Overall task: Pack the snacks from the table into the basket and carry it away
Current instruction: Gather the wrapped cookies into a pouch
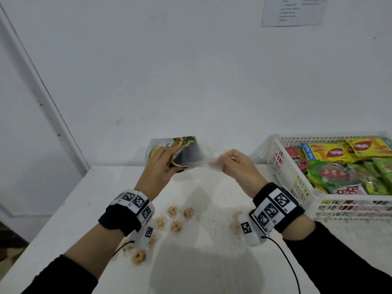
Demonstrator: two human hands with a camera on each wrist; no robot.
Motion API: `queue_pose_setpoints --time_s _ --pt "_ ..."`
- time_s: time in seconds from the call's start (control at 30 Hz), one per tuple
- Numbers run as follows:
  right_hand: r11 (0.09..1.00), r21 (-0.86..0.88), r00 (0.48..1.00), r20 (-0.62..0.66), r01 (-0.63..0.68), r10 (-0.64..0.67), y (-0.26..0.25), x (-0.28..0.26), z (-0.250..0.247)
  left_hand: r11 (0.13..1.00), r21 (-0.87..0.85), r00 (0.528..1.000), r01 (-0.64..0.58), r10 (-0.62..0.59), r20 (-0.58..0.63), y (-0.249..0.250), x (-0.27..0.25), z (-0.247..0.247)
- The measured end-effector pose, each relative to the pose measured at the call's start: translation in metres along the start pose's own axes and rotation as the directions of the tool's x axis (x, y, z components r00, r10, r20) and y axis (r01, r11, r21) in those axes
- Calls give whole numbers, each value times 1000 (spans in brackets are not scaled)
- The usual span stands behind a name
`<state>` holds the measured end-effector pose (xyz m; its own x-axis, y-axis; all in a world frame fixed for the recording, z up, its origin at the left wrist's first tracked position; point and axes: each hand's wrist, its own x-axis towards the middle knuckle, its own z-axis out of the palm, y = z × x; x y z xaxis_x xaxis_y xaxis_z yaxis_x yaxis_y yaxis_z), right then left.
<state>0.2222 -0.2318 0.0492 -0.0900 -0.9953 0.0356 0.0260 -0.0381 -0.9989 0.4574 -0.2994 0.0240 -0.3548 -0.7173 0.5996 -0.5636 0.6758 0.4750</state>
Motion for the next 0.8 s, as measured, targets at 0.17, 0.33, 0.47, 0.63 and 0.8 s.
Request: queue_pose_setpoints --time_s 0.17,0.33,0.47,0.63,0.8 --pt "970 199 987 -57 -138 152 28 -25 -27 991 -71 993 111 -113 -32 -11 -4 -9" --pt "859 -387 917 71 -337 392 89 -61 -26 898 -343 959 277 -282 35 -3 -9 -6" --pt "763 -622 958 68 -178 279 113 -74 -14 861 -447 968 243 -244 55 12 -10 4" --pt "633 -736 960 -275 -241 45 107 -59 -45 892 -407 979 198 -201 34 14 -20 8" --pt "405 -767 858 -366 -498 361 122 -47 -72 889 -420 983 182 -176 52 14 -29 13"
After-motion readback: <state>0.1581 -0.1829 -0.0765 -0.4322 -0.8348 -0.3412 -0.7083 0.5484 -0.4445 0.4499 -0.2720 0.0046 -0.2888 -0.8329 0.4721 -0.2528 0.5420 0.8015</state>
